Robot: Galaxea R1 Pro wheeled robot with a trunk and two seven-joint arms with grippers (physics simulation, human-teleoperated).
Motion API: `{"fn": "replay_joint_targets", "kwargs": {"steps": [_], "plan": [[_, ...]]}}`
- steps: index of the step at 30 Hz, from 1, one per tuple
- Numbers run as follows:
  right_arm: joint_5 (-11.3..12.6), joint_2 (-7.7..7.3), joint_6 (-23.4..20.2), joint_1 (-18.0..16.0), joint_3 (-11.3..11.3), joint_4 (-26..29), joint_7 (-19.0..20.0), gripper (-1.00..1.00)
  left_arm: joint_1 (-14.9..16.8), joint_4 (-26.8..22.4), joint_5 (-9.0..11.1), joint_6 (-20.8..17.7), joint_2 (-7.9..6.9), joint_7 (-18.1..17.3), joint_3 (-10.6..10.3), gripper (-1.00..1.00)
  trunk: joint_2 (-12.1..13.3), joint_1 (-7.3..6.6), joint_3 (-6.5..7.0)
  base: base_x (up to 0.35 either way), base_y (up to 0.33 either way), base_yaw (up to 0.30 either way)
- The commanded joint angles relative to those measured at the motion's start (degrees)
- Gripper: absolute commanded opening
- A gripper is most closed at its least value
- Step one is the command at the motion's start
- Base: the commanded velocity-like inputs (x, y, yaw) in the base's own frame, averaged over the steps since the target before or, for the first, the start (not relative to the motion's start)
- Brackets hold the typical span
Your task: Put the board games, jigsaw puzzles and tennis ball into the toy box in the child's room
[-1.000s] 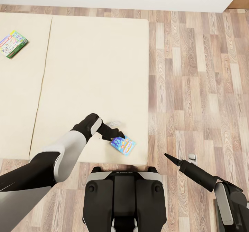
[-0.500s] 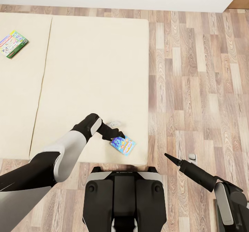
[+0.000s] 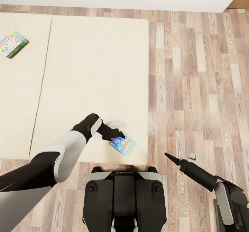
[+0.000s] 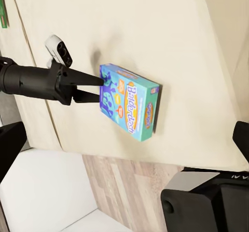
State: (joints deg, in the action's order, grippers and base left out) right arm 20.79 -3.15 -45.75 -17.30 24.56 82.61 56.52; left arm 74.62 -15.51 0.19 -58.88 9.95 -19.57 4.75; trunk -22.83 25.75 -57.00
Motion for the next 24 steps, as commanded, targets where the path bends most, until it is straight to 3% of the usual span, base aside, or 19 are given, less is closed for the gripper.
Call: {"fn": "replay_joint_targets", "kwargs": {"steps": [1,24], "plan": [[0.1,-0.01,-0.3,0.0,0.0,0.0,0.1,1.0,0.0,0.0,0.0,-0.4,0.04,0.1,0.5,1.0,-0.1,0.03,-0.06,0.0,0.0,0.0],[0.1,-0.01,-0.3,0.0,0.0,0.0,0.1,1.0,0.0,0.0,-0.1,-0.3,0.04,0.2,0.4,1.0,-0.1,0.03,-0.06,0.0,-0.048,0.0]]}}
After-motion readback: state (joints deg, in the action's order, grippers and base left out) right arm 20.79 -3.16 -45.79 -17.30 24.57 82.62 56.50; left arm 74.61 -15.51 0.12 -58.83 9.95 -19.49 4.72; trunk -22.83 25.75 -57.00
